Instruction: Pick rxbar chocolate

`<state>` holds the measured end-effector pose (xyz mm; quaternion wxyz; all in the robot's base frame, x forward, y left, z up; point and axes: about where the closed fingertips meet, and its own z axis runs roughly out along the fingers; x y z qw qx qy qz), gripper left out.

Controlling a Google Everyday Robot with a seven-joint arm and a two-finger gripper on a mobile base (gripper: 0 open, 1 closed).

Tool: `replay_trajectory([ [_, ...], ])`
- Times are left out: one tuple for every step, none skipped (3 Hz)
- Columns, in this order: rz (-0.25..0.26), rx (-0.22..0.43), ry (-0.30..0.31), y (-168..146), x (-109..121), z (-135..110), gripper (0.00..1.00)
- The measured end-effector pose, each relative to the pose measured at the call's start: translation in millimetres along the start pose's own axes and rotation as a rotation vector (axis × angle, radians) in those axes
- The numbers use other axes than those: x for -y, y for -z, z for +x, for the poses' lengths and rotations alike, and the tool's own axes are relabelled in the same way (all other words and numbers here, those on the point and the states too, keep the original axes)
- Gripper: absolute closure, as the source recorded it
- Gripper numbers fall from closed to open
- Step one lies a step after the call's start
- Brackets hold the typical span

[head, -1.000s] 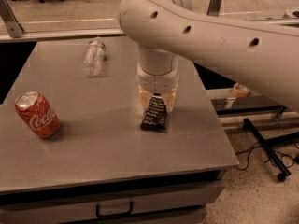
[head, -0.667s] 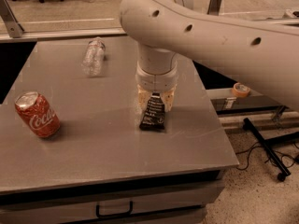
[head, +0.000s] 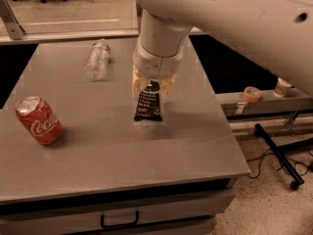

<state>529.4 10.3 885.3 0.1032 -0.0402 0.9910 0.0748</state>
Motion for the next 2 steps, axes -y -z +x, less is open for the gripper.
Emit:
replay_trajectory([
  [-0.074, 0.022, 0.064, 15.3, -12.3, -5.1, 1.0],
  [-0.076, 0.021, 0.072, 14.9, -13.0, -4.7, 1.0],
])
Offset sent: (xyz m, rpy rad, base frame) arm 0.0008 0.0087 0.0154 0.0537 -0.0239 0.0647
